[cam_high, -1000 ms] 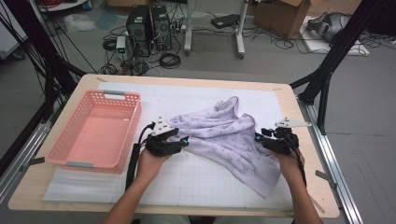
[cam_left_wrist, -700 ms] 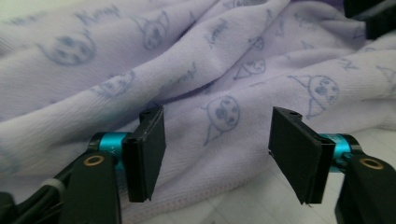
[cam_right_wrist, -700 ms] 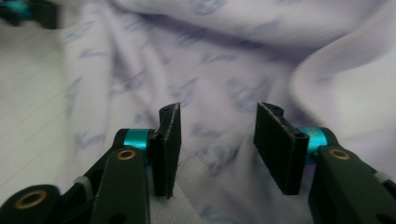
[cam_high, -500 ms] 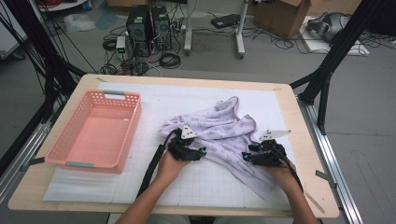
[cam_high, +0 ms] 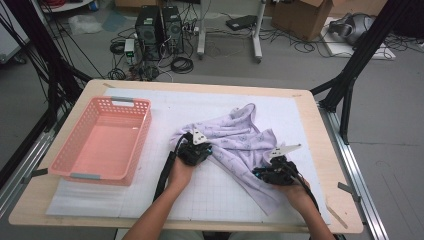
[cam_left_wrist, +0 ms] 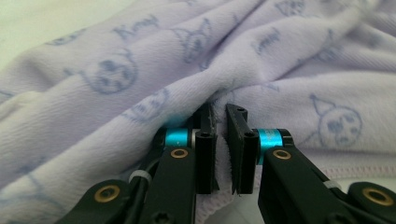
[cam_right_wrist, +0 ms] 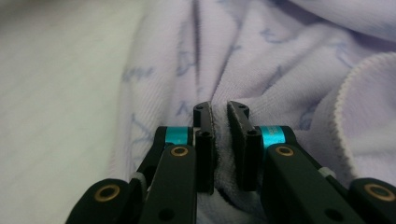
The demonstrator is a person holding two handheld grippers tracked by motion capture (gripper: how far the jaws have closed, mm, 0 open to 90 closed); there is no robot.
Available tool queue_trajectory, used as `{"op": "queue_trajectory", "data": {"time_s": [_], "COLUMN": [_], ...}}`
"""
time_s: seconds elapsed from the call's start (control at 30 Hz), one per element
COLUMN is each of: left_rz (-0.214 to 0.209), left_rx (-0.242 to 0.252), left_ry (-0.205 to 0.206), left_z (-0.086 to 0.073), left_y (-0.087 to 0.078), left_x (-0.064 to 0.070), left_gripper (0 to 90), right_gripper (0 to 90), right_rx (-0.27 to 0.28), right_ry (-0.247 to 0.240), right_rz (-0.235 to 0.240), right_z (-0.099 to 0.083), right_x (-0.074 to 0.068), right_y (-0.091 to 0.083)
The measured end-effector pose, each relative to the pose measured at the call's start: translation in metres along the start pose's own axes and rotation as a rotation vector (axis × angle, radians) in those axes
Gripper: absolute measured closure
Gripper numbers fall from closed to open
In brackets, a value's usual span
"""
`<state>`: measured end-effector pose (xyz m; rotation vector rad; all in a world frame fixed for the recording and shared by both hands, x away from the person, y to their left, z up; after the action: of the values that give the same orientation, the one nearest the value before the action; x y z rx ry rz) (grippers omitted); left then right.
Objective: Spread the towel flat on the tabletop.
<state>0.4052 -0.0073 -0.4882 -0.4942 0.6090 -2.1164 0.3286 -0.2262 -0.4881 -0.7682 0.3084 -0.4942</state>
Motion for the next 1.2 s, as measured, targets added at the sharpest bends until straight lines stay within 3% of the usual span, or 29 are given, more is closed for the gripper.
{"op": "queue_trajectory", "data": {"time_s": [0.07, 0.17, 0.23, 0.27, 0.3, 0.37, 0.43, 0.5, 0.6, 0.7, 0.83, 1.07, 1.13, 1.17, 1.2], "left_rz": [0.023, 0.046, 0.059, 0.054, 0.054, 0.026, 0.003, -0.017, -0.038, -0.052, -0.085, -0.111, -0.111, -0.111, -0.109], "left_rx": [0.0, 0.007, 0.022, 0.027, 0.033, 0.034, 0.022, 0.021, 0.04, 0.034, 0.043, 0.055, 0.055, 0.049, 0.049], "left_ry": [-0.003, -0.021, -0.04, -0.053, -0.063, -0.088, -0.077, -0.079, -0.095, -0.085, -0.08, -0.071, -0.077, -0.078, -0.08], "left_z": [0.003, 0.008, 0.009, 0.01, 0.01, 0.009, 0.007, 0.004, 0.001, -0.003, -0.003, -0.005, -0.007, -0.009, -0.01], "left_y": [0.0, -0.001, -0.003, -0.003, -0.005, -0.007, -0.009, -0.013, -0.019, -0.025, -0.031, -0.033, -0.032, -0.032, -0.032], "left_x": [-0.005, -0.016, -0.024, -0.026, -0.028, -0.027, -0.023, -0.02, -0.017, -0.018, -0.015, -0.01, -0.01, -0.011, -0.011], "left_gripper": [82.5, 82.9, 82.9, 82.4, 80.6, 67.7, 54.4, 47.0, 42.7, 42.4, 42.5, 44.8, 45.0, 45.0, 45.1], "right_gripper": [81.0, 79.7, 74.1, 69.4, 64.2, 61.6, 59.4, 58.9, 55.6, 53.0, 51.8, 55.3, 56.7, 58.3, 60.1], "right_rx": [0.0, 0.002, 0.009, 0.023, 0.049, 0.117, 0.177, 0.215, 0.217, 0.181, 0.255, 0.275, 0.328, 0.324, 0.293], "right_ry": [-0.025, -0.07, -0.098, -0.087, -0.074, -0.031, 0.009, 0.055, 0.09, 0.088, 0.133, 0.073, 0.075, 0.084, 0.077], "right_rz": [0.065, 0.117, 0.109, 0.112, 0.112, 0.089, 0.016, -0.068, -0.167, -0.225, -0.192, -0.297, -0.236, -0.207, -0.212], "right_z": [0.006, 0.018, 0.026, 0.029, 0.032, 0.037, 0.038, 0.037, 0.033, 0.031, 0.038, 0.052, 0.056, 0.056, 0.054], "right_x": [-0.015, -0.036, -0.04, -0.04, -0.037, -0.028, -0.012, 0.008, 0.033, 0.05, 0.059, 0.065, 0.062, 0.06, 0.06], "right_y": [0.007, 0.019, 0.024, 0.024, 0.021, 0.01, -0.005, -0.02, -0.033, -0.03, -0.028, -0.045, -0.05, -0.05, -0.049]}}
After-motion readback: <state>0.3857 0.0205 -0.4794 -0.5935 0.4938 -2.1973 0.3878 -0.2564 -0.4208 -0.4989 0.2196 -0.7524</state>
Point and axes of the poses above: each handheld gripper's, and its own axes: y roughly forward along the jaws, z roughly out of its top, x roughly to its right, the point moved 7 cm from there along y, roughly forward along the jaws, and after that the axes turned 11 degrees about -y, right-handed, at the moved point
